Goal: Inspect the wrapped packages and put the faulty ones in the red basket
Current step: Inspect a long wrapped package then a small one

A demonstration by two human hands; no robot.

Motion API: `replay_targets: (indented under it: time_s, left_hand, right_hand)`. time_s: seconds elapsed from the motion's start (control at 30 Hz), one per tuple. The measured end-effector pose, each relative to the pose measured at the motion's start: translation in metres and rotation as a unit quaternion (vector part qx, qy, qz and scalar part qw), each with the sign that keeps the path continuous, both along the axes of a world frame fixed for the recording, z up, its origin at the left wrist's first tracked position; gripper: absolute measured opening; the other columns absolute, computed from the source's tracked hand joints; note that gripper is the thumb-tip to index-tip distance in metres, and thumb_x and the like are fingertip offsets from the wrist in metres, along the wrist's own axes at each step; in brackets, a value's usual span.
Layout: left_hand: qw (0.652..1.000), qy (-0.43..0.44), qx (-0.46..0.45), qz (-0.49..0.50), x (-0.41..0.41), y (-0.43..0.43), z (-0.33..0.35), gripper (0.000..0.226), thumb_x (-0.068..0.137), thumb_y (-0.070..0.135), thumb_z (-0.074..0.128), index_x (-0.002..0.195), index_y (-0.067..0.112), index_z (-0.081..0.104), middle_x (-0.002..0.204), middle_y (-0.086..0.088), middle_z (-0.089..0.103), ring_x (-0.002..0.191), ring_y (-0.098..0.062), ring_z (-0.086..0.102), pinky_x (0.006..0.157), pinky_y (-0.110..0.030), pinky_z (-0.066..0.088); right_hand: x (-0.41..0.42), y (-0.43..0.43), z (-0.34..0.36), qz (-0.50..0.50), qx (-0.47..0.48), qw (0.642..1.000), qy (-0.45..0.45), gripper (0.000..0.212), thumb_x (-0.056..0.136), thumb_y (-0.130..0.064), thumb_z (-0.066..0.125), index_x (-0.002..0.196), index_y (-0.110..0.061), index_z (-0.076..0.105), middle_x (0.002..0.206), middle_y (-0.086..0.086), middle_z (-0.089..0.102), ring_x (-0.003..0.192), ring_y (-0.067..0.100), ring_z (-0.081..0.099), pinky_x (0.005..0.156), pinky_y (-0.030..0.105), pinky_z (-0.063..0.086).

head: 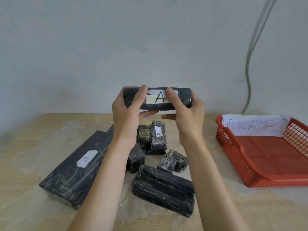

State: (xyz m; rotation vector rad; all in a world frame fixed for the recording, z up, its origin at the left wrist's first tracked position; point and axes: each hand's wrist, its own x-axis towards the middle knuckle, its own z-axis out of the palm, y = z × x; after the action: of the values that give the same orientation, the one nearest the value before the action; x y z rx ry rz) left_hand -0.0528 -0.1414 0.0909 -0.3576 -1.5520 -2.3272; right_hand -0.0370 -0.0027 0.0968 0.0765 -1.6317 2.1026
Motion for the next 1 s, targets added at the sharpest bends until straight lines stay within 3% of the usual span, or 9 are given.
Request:
replay_targets:
  time_s: [0.07, 0.3, 0.43, 0.53, 0.63, 0.7, 0.77, 0.87, 1.0]
  left_hand:
    - [1.0, -0.01, -0.001, 0.003, -0.002, 0.0, -0.002, 0.021, 0.104, 0.03, 0.067, 0.095, 0.012, 0.062, 0.108, -0.023, 0.069, 0.108, -0.034, 0.076, 0.081, -0.05, 0.066]
    - [0.999, -0.013, -0.021, 0.027, -0.009, -0.005, -0.003, 0.021, 0.109, 0.021, 0.057, 0.09, 0.013, 0.059, 0.084, 0.005, 0.067, 0.098, -0.027, 0.078, 0.073, -0.045, 0.067]
    - [1.0, -0.012, -0.011, 0.015, -0.01, -0.006, -0.005, 0.012, 0.102, 0.017, 0.069, 0.094, 0.01, 0.063, 0.09, -0.004, 0.07, 0.097, -0.028, 0.078, 0.076, -0.047, 0.067]
    - [0.999, -0.007, -0.031, 0.019, -0.01, -0.007, -0.007, 0.018, 0.093, 0.01, 0.079, 0.103, 0.006, 0.065, 0.092, -0.006, 0.076, 0.097, -0.032, 0.079, 0.078, -0.048, 0.067]
    - [0.999, -0.008, -0.03, 0.022, -0.011, -0.007, -0.01, 0.02, 0.09, 0.004, 0.08, 0.103, 0.005, 0.065, 0.09, -0.005, 0.076, 0.096, -0.032, 0.078, 0.076, -0.045, 0.067]
    - [0.999, -0.002, -0.038, 0.027, -0.012, -0.007, -0.01, 0.019, 0.09, 0.004, 0.08, 0.099, 0.008, 0.064, 0.086, -0.001, 0.075, 0.096, -0.031, 0.078, 0.076, -0.045, 0.067]
    - [0.999, 0.002, -0.044, 0.02, -0.013, -0.008, -0.009, 0.018, 0.092, 0.004, 0.079, 0.098, 0.009, 0.063, 0.086, 0.0, 0.074, 0.097, -0.031, 0.078, 0.078, -0.046, 0.067]
    - [0.999, 0.002, -0.022, -0.026, -0.014, -0.01, -0.01, 0.007, 0.101, 0.007, 0.068, 0.1, 0.009, 0.061, 0.098, -0.006, 0.071, 0.104, -0.033, 0.076, 0.081, -0.049, 0.066]
    - [0.999, -0.007, -0.022, -0.029, -0.014, -0.011, -0.01, 0.007, 0.108, 0.011, 0.058, 0.11, 0.006, 0.063, 0.112, -0.015, 0.074, 0.105, -0.033, 0.077, 0.082, -0.048, 0.065]
  right_hand:
    - [-0.002, -0.002, 0.0, 0.0, -0.009, 1.0, -0.005, 0.014, 0.094, -0.023, 0.081, 0.093, -0.012, 0.073, 0.083, 0.002, 0.074, 0.082, 0.029, 0.078, 0.057, 0.033, 0.06]
    - [-0.009, -0.008, -0.003, -0.013, -0.011, 1.0, -0.019, 0.02, 0.101, -0.03, 0.073, 0.089, -0.015, 0.07, 0.085, 0.009, 0.071, 0.092, 0.039, 0.077, 0.056, 0.033, 0.059]
    - [-0.008, -0.011, -0.004, -0.022, 0.013, 1.0, -0.008, 0.022, 0.091, -0.027, 0.085, 0.097, -0.012, 0.071, 0.089, 0.014, 0.076, 0.085, 0.03, 0.079, 0.058, 0.033, 0.061]
    - [-0.006, -0.012, -0.002, -0.022, 0.023, 0.999, 0.008, 0.029, 0.085, -0.021, 0.09, 0.099, -0.009, 0.068, 0.08, 0.008, 0.076, 0.077, 0.026, 0.08, 0.059, 0.034, 0.061]
    - [-0.009, -0.009, -0.004, -0.022, 0.024, 0.999, 0.007, 0.021, 0.092, -0.022, 0.084, 0.097, -0.009, 0.068, 0.08, 0.007, 0.075, 0.078, 0.025, 0.079, 0.058, 0.034, 0.061]
    - [-0.011, -0.007, -0.007, -0.006, 0.007, 1.0, 0.002, 0.02, 0.102, -0.026, 0.073, 0.097, -0.007, 0.067, 0.089, 0.02, 0.072, 0.08, 0.027, 0.077, 0.058, 0.035, 0.06]
    - [-0.014, -0.005, -0.009, 0.0, -0.004, 1.0, 0.006, 0.022, 0.107, -0.026, 0.064, 0.095, -0.007, 0.066, 0.09, 0.023, 0.066, 0.077, 0.024, 0.076, 0.055, 0.033, 0.059]
    - [-0.015, -0.002, -0.008, 0.003, -0.014, 1.0, 0.01, 0.02, 0.108, -0.024, 0.062, 0.094, -0.01, 0.067, 0.086, 0.009, 0.066, 0.074, 0.018, 0.074, 0.053, 0.031, 0.059]
    - [-0.014, 0.001, -0.009, 0.022, 0.015, 0.999, 0.019, 0.014, 0.097, -0.022, 0.077, 0.104, -0.014, 0.069, 0.087, 0.011, 0.071, 0.085, 0.025, 0.079, 0.059, 0.034, 0.061]
